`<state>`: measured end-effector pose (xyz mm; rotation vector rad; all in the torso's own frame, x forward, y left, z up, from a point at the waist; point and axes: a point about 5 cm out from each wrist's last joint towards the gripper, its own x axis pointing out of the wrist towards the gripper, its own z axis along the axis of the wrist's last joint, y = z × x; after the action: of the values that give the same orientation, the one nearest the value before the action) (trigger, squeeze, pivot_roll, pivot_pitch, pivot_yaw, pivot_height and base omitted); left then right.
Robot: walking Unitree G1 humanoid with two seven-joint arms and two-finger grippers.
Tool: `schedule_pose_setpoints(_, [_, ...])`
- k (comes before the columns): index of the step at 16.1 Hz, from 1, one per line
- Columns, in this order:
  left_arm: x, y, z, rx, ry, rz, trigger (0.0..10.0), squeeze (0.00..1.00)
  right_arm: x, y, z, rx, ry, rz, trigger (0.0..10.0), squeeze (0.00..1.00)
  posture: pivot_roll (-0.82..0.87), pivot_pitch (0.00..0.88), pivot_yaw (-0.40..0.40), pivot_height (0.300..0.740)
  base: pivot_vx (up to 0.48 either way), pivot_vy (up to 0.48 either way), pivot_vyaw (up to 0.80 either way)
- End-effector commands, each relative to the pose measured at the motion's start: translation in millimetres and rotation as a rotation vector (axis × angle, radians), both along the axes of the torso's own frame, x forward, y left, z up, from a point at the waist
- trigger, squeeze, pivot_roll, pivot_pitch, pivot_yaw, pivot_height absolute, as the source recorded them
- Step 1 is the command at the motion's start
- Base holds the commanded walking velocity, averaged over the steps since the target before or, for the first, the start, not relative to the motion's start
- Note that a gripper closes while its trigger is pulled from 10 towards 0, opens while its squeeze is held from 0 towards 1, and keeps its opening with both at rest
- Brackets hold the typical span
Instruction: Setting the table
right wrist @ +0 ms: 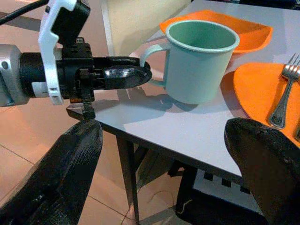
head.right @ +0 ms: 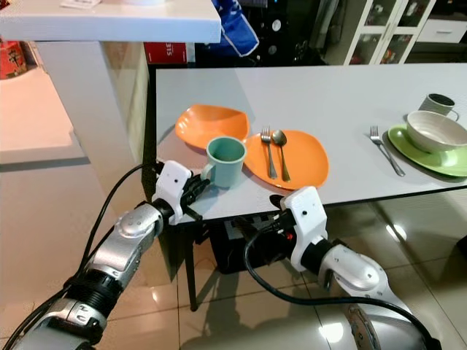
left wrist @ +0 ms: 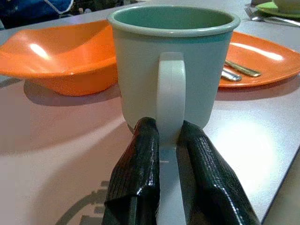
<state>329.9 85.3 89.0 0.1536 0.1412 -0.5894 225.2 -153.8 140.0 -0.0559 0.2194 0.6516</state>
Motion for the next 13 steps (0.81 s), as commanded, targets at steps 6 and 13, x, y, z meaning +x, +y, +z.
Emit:
schedule_pose_setpoints(6, [8.6, -9.4, -13.5, 0.045, 0.032, 0.002, 10.0, 0.00, 4.4, -2.4, 7.2, -0.021, -0.048, -0.075, 10.0, 0.00, -0.10, 0.000, -0.016, 0.740, 0.000, 0.000, 0.00])
schedule_pose_setpoints(13, [10.6, -6.5, -19.5, 0.049, 0.065, 0.013, 10.0, 0.12, 7.2, -1.2, 8.4, -0.024, -0.053, -0.102, 10.0, 0.00, -0.10, 0.000, -0.022, 0.740, 0.000, 0.000, 0.00])
